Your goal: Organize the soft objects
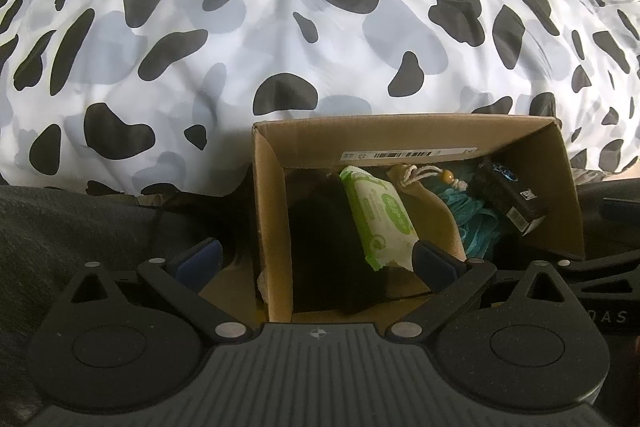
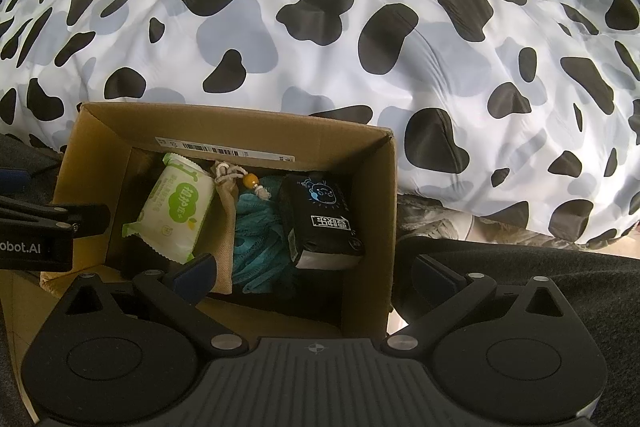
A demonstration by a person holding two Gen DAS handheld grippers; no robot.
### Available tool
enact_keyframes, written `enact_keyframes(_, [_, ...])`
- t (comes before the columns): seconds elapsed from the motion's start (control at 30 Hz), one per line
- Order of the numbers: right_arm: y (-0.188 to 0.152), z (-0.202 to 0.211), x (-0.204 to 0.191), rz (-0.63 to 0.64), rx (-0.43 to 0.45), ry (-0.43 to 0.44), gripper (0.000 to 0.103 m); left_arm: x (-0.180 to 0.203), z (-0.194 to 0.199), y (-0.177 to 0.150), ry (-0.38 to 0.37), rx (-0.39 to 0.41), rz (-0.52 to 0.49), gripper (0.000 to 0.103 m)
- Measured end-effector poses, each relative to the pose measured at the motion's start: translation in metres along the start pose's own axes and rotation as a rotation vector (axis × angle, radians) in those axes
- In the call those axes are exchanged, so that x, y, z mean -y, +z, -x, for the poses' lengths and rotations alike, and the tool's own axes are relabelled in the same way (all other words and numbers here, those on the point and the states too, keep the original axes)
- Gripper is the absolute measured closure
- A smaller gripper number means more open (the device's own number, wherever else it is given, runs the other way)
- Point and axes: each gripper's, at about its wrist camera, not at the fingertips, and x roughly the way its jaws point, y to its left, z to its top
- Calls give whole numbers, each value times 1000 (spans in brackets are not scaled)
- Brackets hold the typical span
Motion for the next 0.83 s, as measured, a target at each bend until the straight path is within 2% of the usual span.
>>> enact_keyframes(0.83, [0,0,0,-1,1,0,0,-2,-1,0,-6,-10,13,0])
